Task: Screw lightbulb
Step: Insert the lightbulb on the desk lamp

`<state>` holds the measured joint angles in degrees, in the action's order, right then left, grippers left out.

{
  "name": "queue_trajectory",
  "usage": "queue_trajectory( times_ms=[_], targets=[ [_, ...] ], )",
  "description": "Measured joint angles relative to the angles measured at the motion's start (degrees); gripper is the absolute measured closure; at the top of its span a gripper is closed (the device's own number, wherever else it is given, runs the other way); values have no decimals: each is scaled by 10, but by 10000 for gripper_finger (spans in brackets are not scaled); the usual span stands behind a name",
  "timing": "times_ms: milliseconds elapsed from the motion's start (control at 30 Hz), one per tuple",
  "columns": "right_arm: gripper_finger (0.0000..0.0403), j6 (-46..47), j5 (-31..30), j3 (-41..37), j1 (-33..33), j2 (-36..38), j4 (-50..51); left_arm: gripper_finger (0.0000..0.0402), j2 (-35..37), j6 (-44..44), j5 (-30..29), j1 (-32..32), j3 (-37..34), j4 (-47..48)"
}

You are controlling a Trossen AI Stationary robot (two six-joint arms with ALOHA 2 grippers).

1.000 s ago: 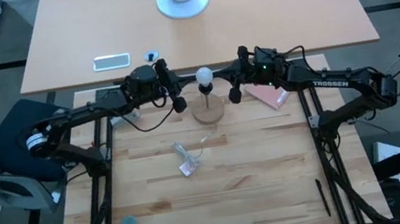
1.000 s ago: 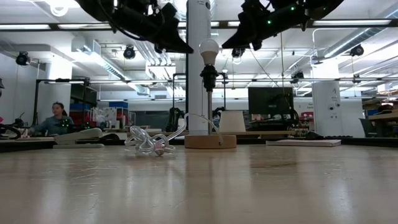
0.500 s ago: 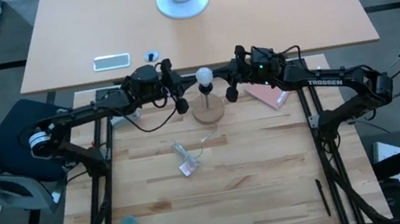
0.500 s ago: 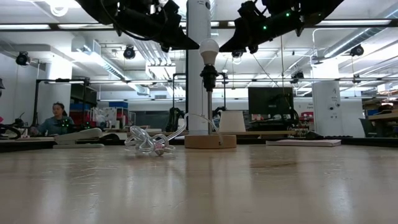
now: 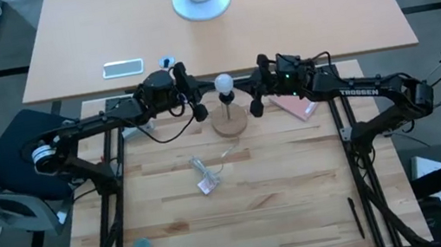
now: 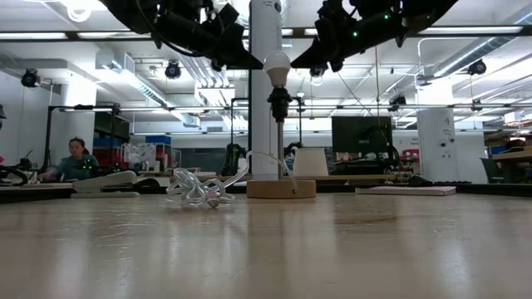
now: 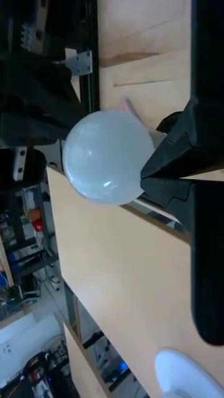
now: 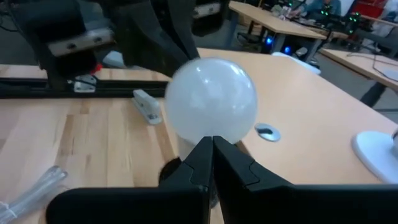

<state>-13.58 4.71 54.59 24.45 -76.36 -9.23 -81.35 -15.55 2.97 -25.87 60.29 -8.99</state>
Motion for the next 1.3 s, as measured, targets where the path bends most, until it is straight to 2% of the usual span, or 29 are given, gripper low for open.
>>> queue_trajectory(
  times_ms=[200, 300, 567, 900, 1000, 1100, 1300],
  targets=[
    [396, -4, -59, 0, 0, 10, 13, 401, 16, 7, 1, 0, 0, 37],
    [396, -14, -69, 0, 4, 10, 11, 401, 23, 9, 14, 0, 0, 40],
    [396, -26, -32, 1, 6, -6, -30, 401, 11, 3, 37, 0, 0, 22],
    [396, -20, -62, 1, 8, -1, -7, 401, 31, 17, 37, 1, 0, 82],
    [396, -29, -62, 0, 8, -3, -10, 401, 37, 15, 59, 3, 0, 97],
    [396, -32, -55, 0, 7, -3, -17, 401, 32, 13, 82, 3, 0, 79],
    [396, -35, -27, 0, 7, -3, -24, 401, 13, 6, 83, 3, 0, 39]
  ],
)
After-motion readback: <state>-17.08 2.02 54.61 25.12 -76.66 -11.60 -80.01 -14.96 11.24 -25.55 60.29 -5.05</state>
